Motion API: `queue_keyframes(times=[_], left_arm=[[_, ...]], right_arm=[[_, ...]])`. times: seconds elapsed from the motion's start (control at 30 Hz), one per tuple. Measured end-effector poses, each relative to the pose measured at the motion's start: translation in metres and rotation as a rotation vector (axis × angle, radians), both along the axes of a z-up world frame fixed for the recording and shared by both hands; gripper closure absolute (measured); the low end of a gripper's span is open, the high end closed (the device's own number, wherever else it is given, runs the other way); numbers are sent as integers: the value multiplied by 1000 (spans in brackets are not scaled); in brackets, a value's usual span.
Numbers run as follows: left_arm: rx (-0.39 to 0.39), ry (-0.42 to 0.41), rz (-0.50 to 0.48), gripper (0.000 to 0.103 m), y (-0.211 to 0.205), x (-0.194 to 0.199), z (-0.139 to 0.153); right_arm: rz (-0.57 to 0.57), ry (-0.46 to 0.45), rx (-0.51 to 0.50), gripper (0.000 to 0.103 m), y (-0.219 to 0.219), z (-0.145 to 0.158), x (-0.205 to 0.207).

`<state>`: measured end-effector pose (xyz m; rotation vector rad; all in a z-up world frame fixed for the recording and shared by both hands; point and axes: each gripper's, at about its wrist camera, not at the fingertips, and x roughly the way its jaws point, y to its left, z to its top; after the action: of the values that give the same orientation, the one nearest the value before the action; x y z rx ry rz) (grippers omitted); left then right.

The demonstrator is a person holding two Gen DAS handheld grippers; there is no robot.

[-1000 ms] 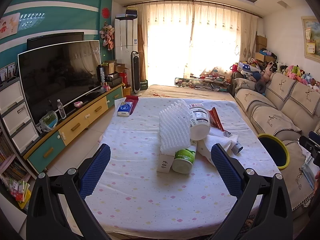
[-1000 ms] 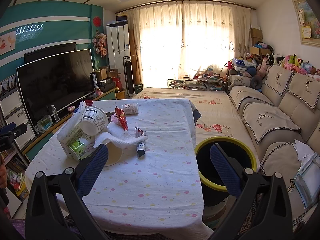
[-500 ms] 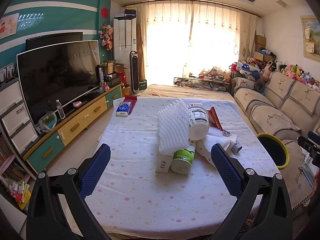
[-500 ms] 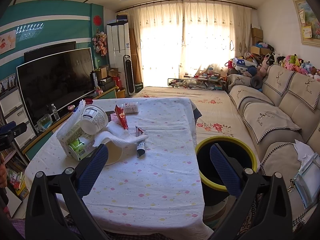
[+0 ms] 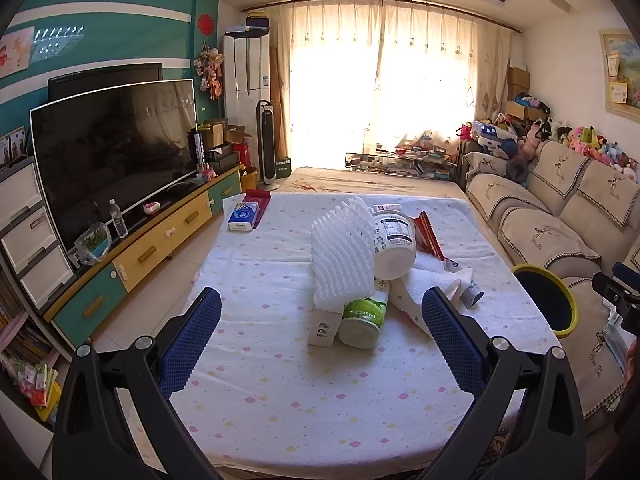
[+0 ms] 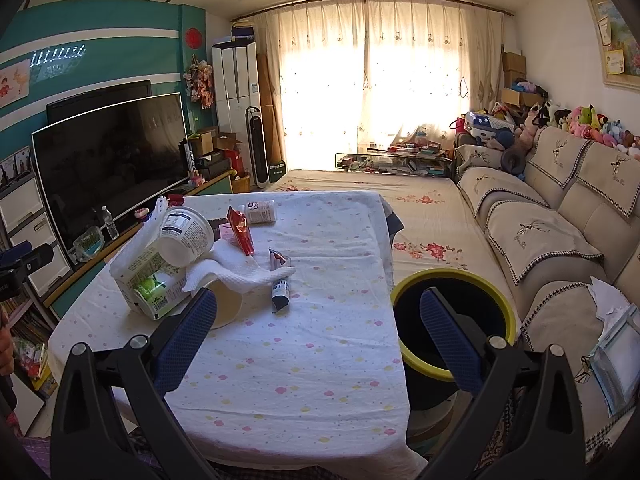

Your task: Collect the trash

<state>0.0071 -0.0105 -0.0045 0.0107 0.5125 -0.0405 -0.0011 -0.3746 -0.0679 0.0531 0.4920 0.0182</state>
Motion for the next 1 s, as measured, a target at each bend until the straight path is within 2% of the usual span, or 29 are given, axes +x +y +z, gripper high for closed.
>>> queue_keyframes(times=[0.47,0.6,0.83,0.93,1.0], left_arm=[[-5,16,-24,4,-1,19,-5],[-1,2,-45,4,-4,32,-1],[-4,-22,-80,4,-10,68,5],[-6,-32,-89,4,-12,86,6],[-14,-33,-95,4,-11,97,6]], right_arm=[[7,56,1,6,0,-5,21],[13,43,-7,6,4,-5,32],[105,64,28,6,19,-6,77],[138,68,26,13,30,-8,102],[161,77,17,25,39,-11,120]])
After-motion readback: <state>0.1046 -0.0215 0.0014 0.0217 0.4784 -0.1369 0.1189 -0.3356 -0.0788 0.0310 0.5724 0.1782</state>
